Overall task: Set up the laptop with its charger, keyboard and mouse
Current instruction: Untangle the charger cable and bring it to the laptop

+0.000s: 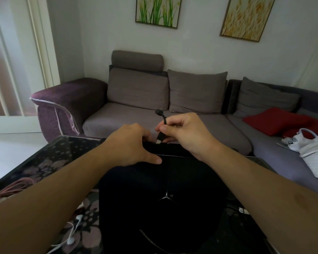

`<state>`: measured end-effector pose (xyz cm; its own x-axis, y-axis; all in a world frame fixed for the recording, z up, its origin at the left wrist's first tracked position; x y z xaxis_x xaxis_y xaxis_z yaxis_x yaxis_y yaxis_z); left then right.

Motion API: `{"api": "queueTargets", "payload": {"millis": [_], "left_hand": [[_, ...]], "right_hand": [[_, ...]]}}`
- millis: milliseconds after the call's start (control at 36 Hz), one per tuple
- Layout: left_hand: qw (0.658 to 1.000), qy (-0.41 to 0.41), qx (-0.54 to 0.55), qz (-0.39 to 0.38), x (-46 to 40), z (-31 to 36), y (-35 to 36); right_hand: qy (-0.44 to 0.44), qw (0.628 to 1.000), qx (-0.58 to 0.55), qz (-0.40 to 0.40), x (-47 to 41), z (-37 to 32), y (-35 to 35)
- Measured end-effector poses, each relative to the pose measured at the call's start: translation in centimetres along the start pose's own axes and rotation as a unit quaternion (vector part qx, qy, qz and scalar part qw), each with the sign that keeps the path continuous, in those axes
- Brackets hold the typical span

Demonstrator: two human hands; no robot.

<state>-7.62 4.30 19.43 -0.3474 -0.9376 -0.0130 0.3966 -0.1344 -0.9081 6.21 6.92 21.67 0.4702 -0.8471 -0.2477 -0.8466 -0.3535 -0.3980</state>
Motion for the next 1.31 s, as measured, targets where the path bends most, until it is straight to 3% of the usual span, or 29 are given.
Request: {"api": "queueTargets", "payload": {"millis": [306,444,556,611,667,750,778,889,1028,1083,1167,1250,1306], "left_hand": [[1.000,-0.002,0.010,0.010,0.0,-0.3,0.1],[1.000,-0.006,0.009,0.011,0.0,-0.4,0.1],[0.999,-0.002,-0.018,0.031,0.2,-0.1,-0.1],[0.999,0.007,-0.036,0.039,0.2,0.3,-0.1],[0.998,0.010,-0.045,0.041,-0.1,0.5,-0.1],[0.999,0.006,-0.035,0.029,-0.8,0.3,0.0],[0.999,0.004,-0.031,0.022,-1.1,0.1,0.1],[1.000,-0.003,-0.016,0.008,-2.5,-0.9,0.3],[1.000,-0.015,-0.006,0.018,-5.0,-2.3,0.9],[1.000,-0.025,-0.002,0.011,-6.2,-3.0,1.7],[0.999,-0.054,0.001,0.003,-8.0,-4.1,2.9],[0.996,-0.089,0.014,-0.004,-9.6,-5.5,4.2],[0.994,-0.105,0.024,-0.012,-10.7,-6.6,5.2]], "right_hand": [[-0.005,0.970,0.241,-0.027,-1.0,-2.1,1.3],[0.000,0.967,0.253,0.002,-0.9,-1.7,1.3],[0.006,0.981,0.188,-0.054,-0.3,-0.8,1.0],[0.036,0.975,0.212,-0.056,0.4,0.6,-0.4],[0.107,0.946,0.300,-0.059,1.2,3.0,-2.7],[0.209,0.865,0.433,-0.144,1.5,6.1,-4.8],[0.233,0.860,0.425,-0.159,1.4,6.6,-5.4],[0.298,0.917,0.242,-0.110,0.0,9.0,-9.1],[0.344,0.932,0.035,0.110,1.5,15.7,-15.3],[0.346,0.926,-0.045,0.142,4.0,20.5,-16.0],[0.362,0.928,-0.062,0.067,6.3,27.3,-14.7],[0.343,0.936,0.041,-0.069,6.4,29.0,-10.8],[0.309,0.944,0.051,-0.108,5.7,29.7,-8.7]]}}
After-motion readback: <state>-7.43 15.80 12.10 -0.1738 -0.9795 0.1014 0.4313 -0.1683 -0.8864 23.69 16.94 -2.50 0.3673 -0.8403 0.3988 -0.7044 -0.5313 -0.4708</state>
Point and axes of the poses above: each hand's wrist, its own x-axis away from the middle knuckle, its own y-axis out of the palm, z = x × y, the point moved 10 cm from there along -x, towards the middle knuckle, and after that the axes turned 10 degrees about -z, right-handed, at the moved point
